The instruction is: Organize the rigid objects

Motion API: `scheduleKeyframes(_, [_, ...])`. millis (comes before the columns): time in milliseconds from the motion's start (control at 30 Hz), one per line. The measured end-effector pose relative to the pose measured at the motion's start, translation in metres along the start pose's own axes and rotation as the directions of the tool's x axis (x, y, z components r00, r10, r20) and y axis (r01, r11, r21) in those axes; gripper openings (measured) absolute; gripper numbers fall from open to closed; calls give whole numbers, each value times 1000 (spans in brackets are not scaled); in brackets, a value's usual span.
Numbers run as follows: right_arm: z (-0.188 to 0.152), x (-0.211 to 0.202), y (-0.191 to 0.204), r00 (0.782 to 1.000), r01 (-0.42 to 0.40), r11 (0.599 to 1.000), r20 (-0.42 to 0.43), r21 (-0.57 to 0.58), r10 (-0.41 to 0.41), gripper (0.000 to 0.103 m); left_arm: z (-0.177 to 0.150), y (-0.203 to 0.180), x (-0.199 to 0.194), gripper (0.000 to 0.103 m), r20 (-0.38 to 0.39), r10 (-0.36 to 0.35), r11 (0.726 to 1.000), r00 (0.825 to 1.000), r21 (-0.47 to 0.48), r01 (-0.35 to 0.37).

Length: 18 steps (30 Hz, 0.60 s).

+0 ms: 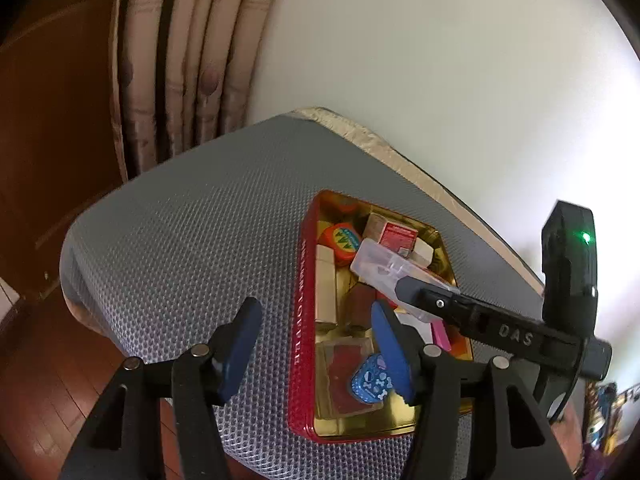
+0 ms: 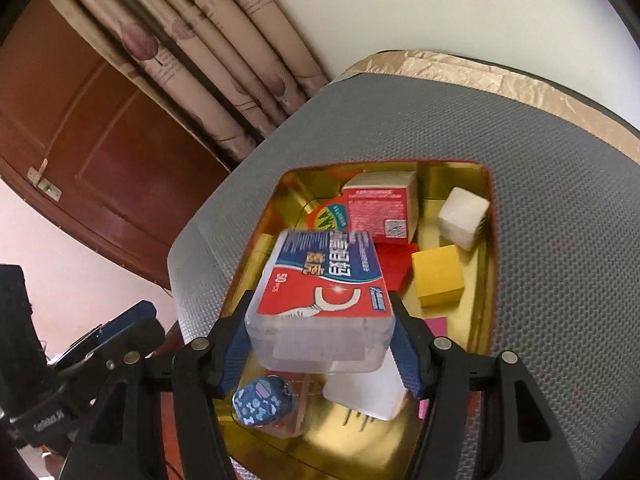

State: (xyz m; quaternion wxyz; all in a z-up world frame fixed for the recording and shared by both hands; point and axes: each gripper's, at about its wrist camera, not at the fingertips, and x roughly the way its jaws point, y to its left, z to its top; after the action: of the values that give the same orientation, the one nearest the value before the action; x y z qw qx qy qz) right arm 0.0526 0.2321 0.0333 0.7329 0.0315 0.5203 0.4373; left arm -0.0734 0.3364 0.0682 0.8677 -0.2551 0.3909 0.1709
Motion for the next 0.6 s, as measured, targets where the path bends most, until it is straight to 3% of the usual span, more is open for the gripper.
scheduleKeyframes(67, [-4, -3, -2, 1000, -23, 1000, 2, 4, 23, 64, -1, 7, 2, 59, -18, -18, 999, 1000, -31, 17])
scheduleKeyframes(200, [-18, -31, -9, 995, -51, 999, 84, 19, 49, 87, -4, 2, 4, 59, -38, -25, 1000, 999, -19, 24])
scheduleKeyframes(333, [-41, -70, -7, 976, 94, 993, 202, -72, -77, 88, -12, -21, -3, 59, -8, 9, 998, 1000, 56, -8])
scheduleKeyframes(433, [-67, -102, 8, 923, 253, 958, 331, -137, -197, 94, -22, -43, -19, 59, 63, 37, 991, 997, 125, -44])
scheduleKeyframes(500, [-88, -128, 17, 862, 342, 931, 438, -127, -257, 102, -30, -56, -36, 59, 128, 51, 982, 990, 174, -74])
scheduleKeyframes(533, [-93, -136, 20, 839, 370, 921, 469, -119, -277, 103, -36, -63, -45, 59, 166, 56, 976, 985, 198, -89])
scheduleKeyframes(600, [-108, -157, 26, 769, 456, 885, 541, -90, -341, 103, -46, -72, -62, 61, 231, 64, 967, 971, 228, -118])
